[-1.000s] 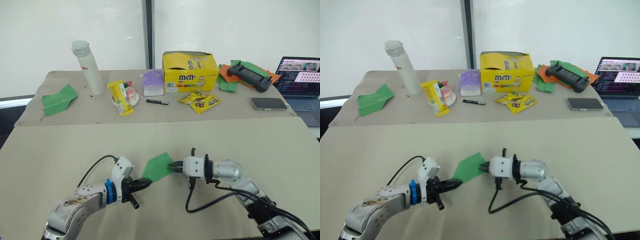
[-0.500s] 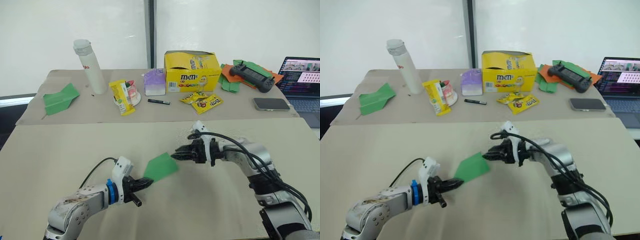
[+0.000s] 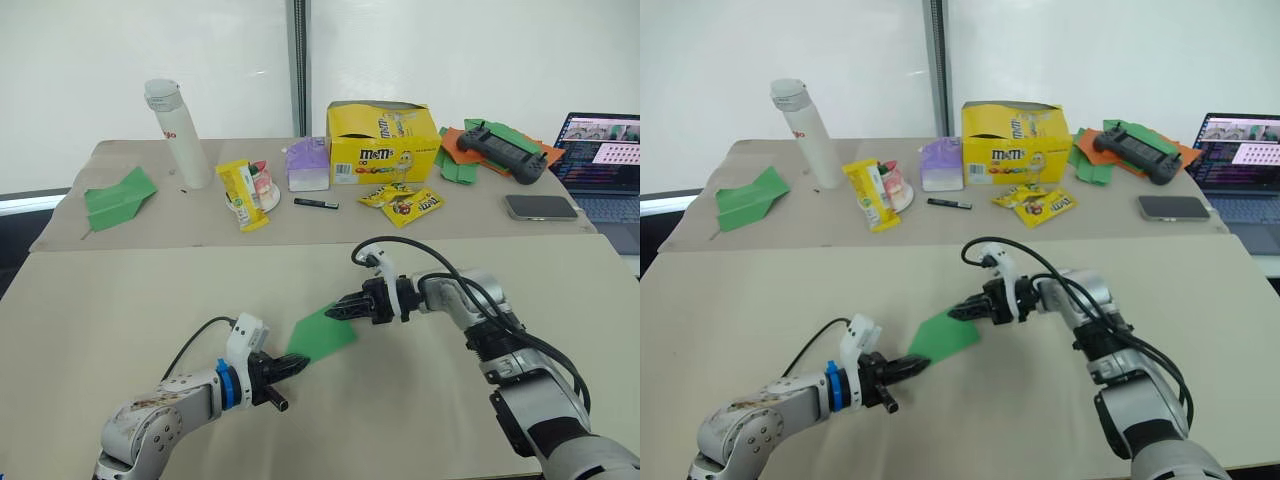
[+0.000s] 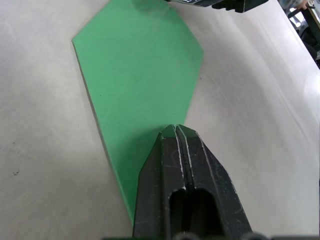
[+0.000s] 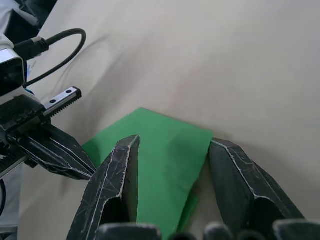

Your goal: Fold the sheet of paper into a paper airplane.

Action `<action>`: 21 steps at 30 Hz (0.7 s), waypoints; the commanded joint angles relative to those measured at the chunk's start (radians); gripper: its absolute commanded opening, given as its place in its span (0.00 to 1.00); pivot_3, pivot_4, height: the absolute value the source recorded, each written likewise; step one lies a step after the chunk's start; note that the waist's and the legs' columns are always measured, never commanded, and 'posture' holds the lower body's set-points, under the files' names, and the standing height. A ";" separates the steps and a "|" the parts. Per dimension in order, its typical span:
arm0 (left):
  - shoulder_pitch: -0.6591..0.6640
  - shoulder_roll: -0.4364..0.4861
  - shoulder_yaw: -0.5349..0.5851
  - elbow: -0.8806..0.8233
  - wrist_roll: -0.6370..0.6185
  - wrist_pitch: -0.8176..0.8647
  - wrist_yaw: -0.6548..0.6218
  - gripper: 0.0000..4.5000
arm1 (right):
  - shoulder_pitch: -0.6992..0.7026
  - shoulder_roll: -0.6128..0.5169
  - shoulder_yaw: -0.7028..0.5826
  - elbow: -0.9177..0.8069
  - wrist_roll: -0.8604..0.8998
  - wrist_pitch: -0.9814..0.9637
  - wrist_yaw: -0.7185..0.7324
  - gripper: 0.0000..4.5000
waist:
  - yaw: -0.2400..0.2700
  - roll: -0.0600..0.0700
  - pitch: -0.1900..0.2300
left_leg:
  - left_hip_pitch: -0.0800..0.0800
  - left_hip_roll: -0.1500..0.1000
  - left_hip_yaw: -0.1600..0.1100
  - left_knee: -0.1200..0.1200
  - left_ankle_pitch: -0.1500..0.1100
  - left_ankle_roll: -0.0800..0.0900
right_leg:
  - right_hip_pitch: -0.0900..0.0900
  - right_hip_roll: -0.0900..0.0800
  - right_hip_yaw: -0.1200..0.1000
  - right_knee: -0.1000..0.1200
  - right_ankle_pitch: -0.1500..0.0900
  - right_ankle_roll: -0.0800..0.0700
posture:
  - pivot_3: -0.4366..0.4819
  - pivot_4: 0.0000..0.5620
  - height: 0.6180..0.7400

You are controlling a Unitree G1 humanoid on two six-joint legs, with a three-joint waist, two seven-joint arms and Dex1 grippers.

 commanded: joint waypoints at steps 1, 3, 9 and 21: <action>0.010 0.009 -0.023 0.032 0.021 0.013 0.028 0.00 | -0.046 0.026 0.012 0.060 -0.012 -0.046 0.060 0.45 | -0.001 0.000 0.000 | 0.000 0.000 0.000 0.000 0.000 0.000 | 0.000 0.000 0.000 0.000 0.000 0.000 | 0.48 0.27 1.00; 0.003 0.018 -0.028 0.039 0.030 0.008 0.026 0.00 | -0.063 0.029 0.029 0.094 -0.034 -0.074 0.090 0.32 | 0.001 0.000 0.000 | 0.000 0.000 0.000 0.000 0.000 0.000 | 0.000 0.000 0.000 0.000 0.000 0.000 | 0.48 0.27 1.00; 0.001 0.047 -0.027 0.041 0.037 -0.013 0.021 0.00 | -0.064 0.031 0.005 0.098 -0.045 -0.161 0.146 0.00 | -0.001 0.000 0.000 | 0.000 0.000 0.000 0.000 0.000 0.000 | 0.000 0.000 0.000 0.000 0.000 0.000 | 0.48 0.27 1.00; -0.139 0.013 0.128 0.090 -0.008 -0.172 0.008 0.00 | 0.162 0.046 -0.135 -0.215 0.001 -0.101 -0.077 0.00 | 0.002 0.000 0.001 | -0.016 0.000 -0.001 0.000 0.002 -0.005 | -0.018 0.000 0.000 0.003 0.002 -0.001 | 0.48 0.27 1.00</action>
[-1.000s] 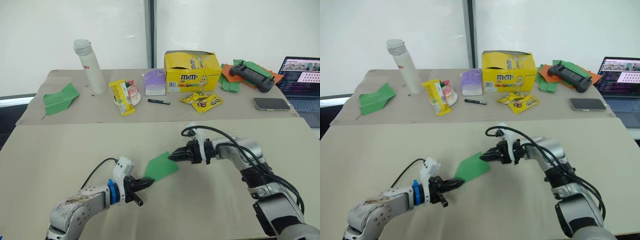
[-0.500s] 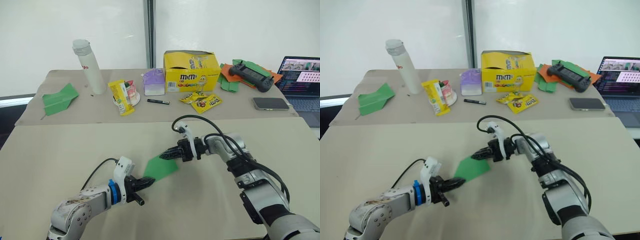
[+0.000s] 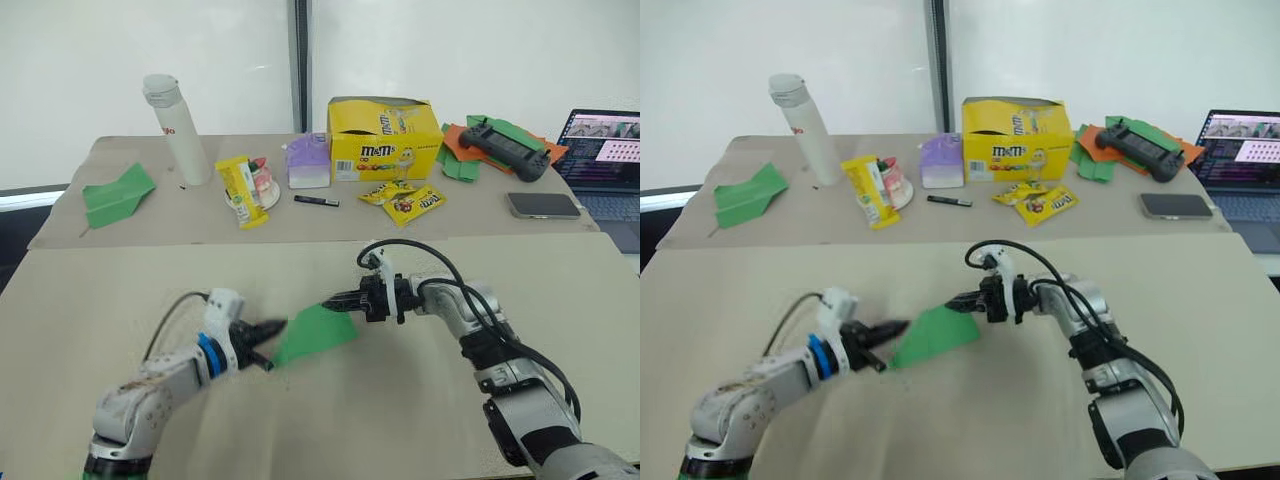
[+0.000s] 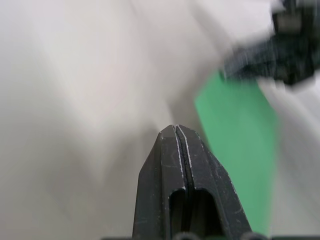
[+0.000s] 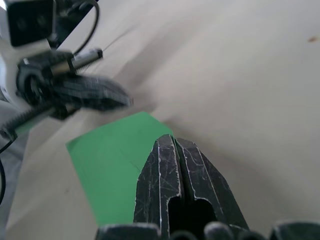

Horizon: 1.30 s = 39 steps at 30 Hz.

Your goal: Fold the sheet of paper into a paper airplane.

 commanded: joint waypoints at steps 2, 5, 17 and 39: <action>-0.016 0.006 -0.008 -0.024 -0.029 -0.017 -0.037 0.00 | 0.079 0.010 -0.058 -0.150 0.023 0.057 -0.121 0.00 | -0.001 0.000 0.000 | -0.001 0.000 0.000 0.000 -0.001 0.000 | 0.000 0.000 0.000 -0.001 0.000 0.000 | 0.48 0.27 1.00; -0.026 -0.006 -0.008 -0.034 -0.045 -0.030 -0.051 0.00 | 0.113 0.021 -0.082 -0.203 0.025 0.074 -0.186 0.00 | 0.000 0.000 0.000 | -0.001 0.000 0.000 0.000 -0.001 0.000 | -0.001 0.000 0.000 -0.001 0.000 0.000 | 0.48 0.27 1.00; -0.074 0.177 -0.225 -0.092 0.009 0.011 -0.174 0.00 | 0.188 0.009 -0.062 -0.355 0.021 0.144 -0.343 0.00 | -0.010 0.001 0.001 | 0.000 0.000 0.001 -0.001 0.000 -0.001 | 0.000 0.004 0.000 -0.001 0.000 0.000 | 0.48 0.27 1.00; -0.036 0.029 -0.209 -0.073 0.024 0.218 0.077 0.00 | 0.268 -0.020 -0.050 -0.481 0.019 -0.068 -0.303 0.00 | -0.003 0.000 0.001 | 0.002 0.001 0.001 0.000 0.000 -0.001 | 0.002 0.003 0.000 -0.001 0.000 0.000 | 0.48 0.27 1.00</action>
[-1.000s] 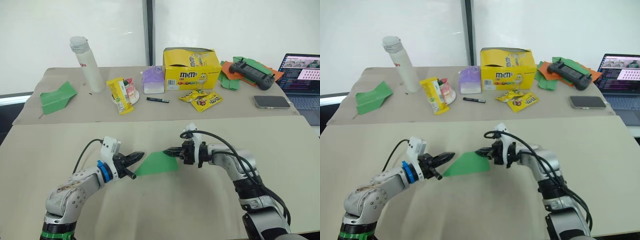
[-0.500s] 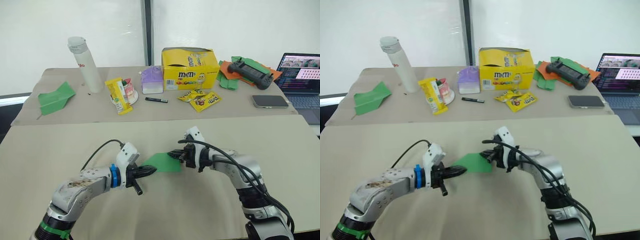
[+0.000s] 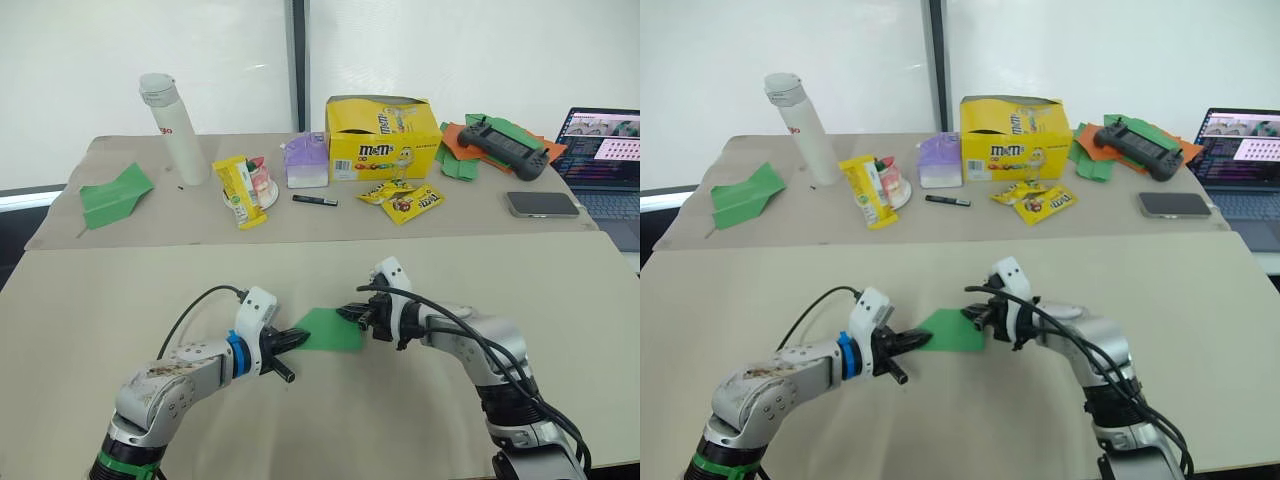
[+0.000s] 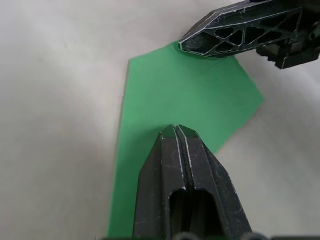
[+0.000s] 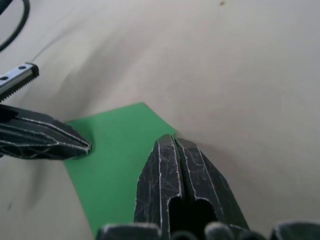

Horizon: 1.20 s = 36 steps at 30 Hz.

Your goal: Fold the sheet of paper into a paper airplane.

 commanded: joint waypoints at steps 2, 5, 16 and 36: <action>0.025 0.001 -0.004 0.006 -0.019 0.054 0.004 0.00 | 0.052 -0.077 0.039 -0.072 -0.068 -0.375 0.175 0.00 | 0.000 0.000 0.000 | 0.000 0.000 0.000 0.000 0.000 0.000 | 0.000 0.000 0.000 0.000 0.000 0.000 | 0.48 0.27 1.00; 0.030 -0.004 0.002 0.013 -0.041 0.078 0.002 0.00 | 0.077 -0.130 0.066 -0.029 -0.124 -0.595 0.280 0.00 | 0.002 0.000 0.000 | 0.001 0.000 0.001 0.000 0.000 0.000 | 0.001 0.000 0.000 0.000 0.000 0.001 | 0.48 0.27 1.00; 0.035 -0.025 0.026 0.041 -0.086 0.123 0.013 0.00 | 0.092 -0.180 0.164 0.172 -0.299 -1.193 0.481 0.00 | 0.003 0.000 0.000 | 0.003 0.000 0.001 0.001 0.000 0.000 | 0.003 0.000 0.000 0.000 0.000 0.001 | 0.48 0.27 1.00; 0.032 -0.015 0.033 0.040 -0.092 0.121 0.012 0.00 | 0.011 -0.227 0.216 0.473 -0.485 -1.589 0.443 0.00 | 0.009 0.000 0.000 | 0.014 0.000 0.000 0.001 0.000 0.000 | 0.016 -0.002 0.000 -0.002 0.000 0.001 | 0.48 0.27 1.00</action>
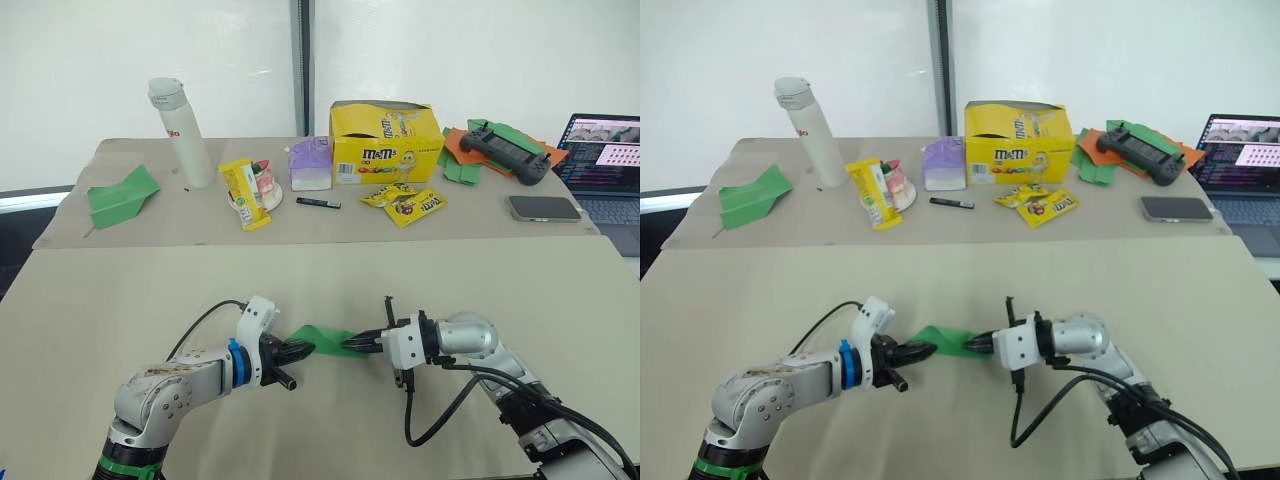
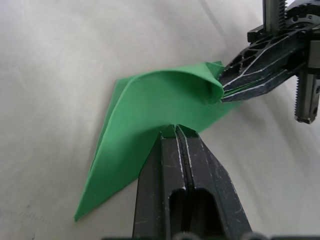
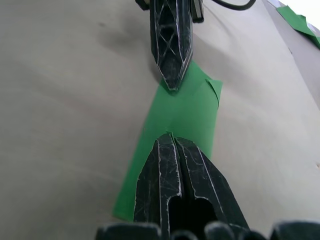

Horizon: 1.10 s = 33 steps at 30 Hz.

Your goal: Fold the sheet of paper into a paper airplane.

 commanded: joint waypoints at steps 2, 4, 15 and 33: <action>0.017 0.014 -0.009 0.011 0.006 0.035 0.013 0.00 | -0.013 -0.026 -0.003 0.026 -0.003 -0.020 0.006 0.00 | 0.000 0.000 0.000 | 0.000 0.000 0.000 0.000 0.000 0.000 | 0.000 0.000 0.000 0.000 0.000 0.000 | 0.48 0.27 1.00; 0.017 0.014 -0.009 0.010 0.006 0.035 0.012 0.00 | -0.014 -0.032 -0.001 0.032 0.002 -0.030 0.016 0.00 | 0.000 0.000 0.000 | 0.000 0.000 0.000 0.000 0.000 0.000 | 0.000 0.000 0.000 0.000 0.000 0.000 | 0.48 0.27 1.00; 0.003 0.056 -0.014 0.017 0.010 0.030 -0.019 0.00 | -0.066 -0.053 0.054 0.133 -0.010 -0.162 0.074 0.00 | -0.001 0.000 0.000 | 0.000 0.000 0.000 0.000 0.000 0.000 | 0.000 0.000 0.000 0.000 0.000 0.000 | 0.48 0.27 1.00; -0.109 0.062 0.022 -0.058 0.060 -0.394 -0.262 0.00 | -0.222 -0.011 0.135 0.361 -0.039 -0.297 0.117 0.00 | -0.008 -0.001 0.000 | 0.002 0.001 0.001 0.000 0.000 -0.001 | 0.002 0.001 0.001 -0.001 0.001 -0.001 | 0.48 0.27 1.00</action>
